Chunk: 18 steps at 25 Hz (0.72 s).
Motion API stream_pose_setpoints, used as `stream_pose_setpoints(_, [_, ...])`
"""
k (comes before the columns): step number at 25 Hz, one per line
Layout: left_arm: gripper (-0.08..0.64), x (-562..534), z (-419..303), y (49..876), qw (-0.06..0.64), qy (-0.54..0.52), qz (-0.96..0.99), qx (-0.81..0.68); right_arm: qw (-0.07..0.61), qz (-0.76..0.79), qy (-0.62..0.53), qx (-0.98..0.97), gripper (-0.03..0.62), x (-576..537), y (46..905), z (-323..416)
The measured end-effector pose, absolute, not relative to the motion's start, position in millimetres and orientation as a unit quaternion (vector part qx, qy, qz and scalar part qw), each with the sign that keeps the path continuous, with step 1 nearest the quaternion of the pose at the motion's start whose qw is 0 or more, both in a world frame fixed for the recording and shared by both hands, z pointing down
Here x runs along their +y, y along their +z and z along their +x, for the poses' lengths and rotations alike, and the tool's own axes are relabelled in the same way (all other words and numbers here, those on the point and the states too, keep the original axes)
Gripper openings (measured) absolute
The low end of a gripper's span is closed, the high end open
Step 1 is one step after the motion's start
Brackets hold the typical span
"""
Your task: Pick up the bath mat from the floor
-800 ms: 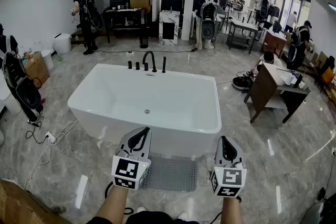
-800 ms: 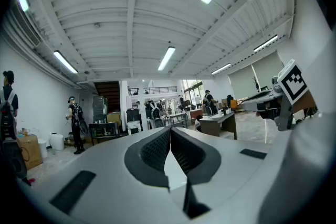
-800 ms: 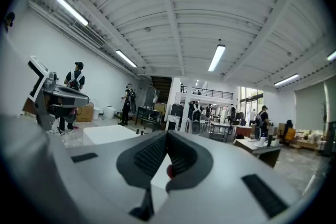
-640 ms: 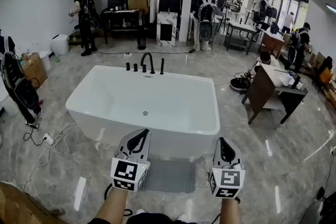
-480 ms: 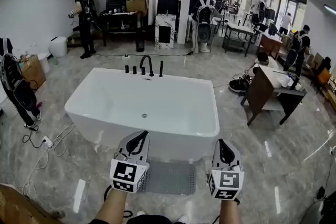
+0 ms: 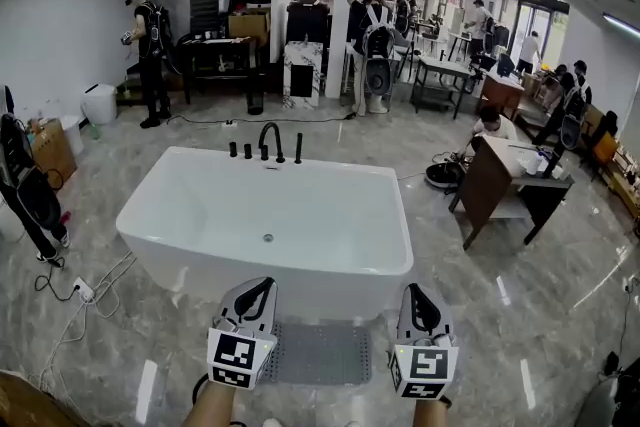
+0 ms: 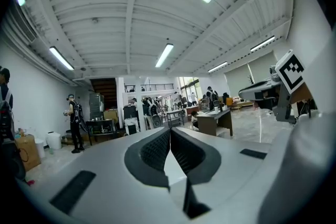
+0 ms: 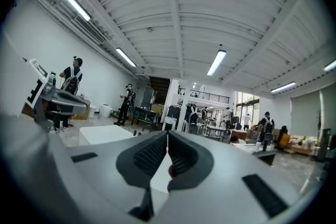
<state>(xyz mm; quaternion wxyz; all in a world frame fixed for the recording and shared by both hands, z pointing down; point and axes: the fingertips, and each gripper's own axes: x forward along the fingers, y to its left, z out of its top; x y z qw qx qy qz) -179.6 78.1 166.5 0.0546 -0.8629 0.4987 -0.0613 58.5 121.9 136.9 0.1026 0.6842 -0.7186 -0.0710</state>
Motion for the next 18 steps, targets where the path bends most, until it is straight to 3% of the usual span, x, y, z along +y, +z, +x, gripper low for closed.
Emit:
stream_pose_setpoints(9, [0.009, 65, -230, 184, 0.004, -0.051, -0.857, 0.513, 0.103, 0.691, -0.066, -0.712, 0.023, 124, 139, 36])
stream_pose_setpoints(18, [0.009, 22, -174, 188, 0.02, -0.067, -0.85, 0.522, 0.103, 0.688, -0.063, -0.716, 0.023, 76, 150, 101])
